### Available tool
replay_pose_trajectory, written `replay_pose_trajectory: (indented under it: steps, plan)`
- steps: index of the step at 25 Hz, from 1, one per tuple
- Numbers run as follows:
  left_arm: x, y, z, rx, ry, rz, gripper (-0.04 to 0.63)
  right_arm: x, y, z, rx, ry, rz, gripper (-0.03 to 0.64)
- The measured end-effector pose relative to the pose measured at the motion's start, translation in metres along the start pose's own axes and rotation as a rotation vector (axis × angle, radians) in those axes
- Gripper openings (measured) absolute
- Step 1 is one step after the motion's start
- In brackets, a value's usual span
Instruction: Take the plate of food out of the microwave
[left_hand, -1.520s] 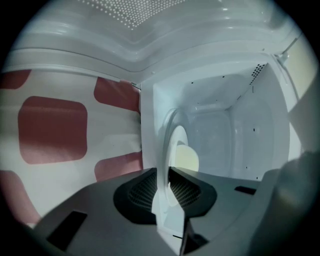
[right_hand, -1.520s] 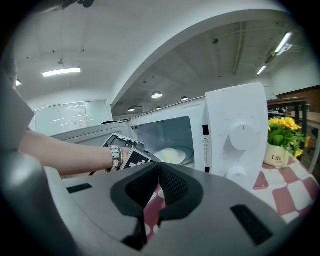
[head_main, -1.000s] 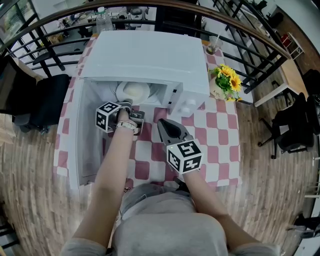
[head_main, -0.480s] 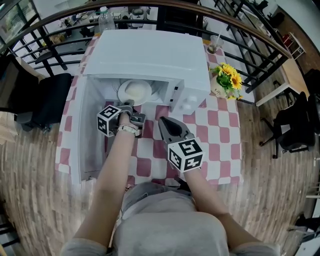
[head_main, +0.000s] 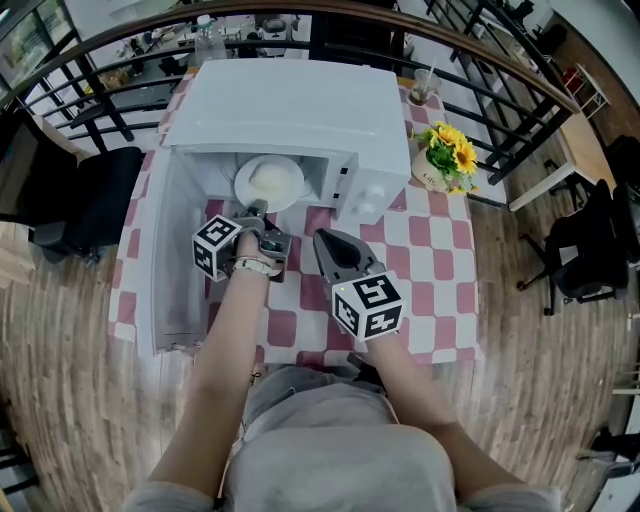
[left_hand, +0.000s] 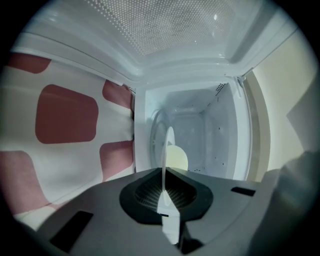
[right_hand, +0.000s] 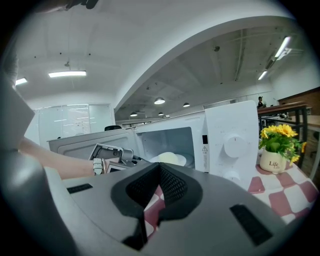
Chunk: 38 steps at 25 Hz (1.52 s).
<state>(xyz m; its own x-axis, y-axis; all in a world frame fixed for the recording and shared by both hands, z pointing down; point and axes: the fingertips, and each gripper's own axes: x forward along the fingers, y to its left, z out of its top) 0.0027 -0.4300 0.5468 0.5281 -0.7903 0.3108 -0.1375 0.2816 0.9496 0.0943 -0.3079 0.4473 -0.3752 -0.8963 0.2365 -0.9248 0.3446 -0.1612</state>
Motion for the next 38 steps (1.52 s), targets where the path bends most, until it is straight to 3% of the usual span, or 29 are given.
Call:
replay_pose_trajectory:
  steps: [13,23,38]
  plan:
    - [-0.049,-0.019,-0.027,0.060,-0.002,-0.094,0.012,-0.029,0.012,0.006,-0.004,-0.019,0.008,0.023]
    - [-0.084,-0.030,-0.043,0.058,-0.012,-0.123,0.014,-0.051,0.027,0.011,-0.025,-0.025,0.024,0.023]
    - [-0.124,-0.051,-0.071,0.068,-0.015,-0.174,0.014,-0.073,0.026,0.030,-0.045,-0.096,-0.035,0.023]
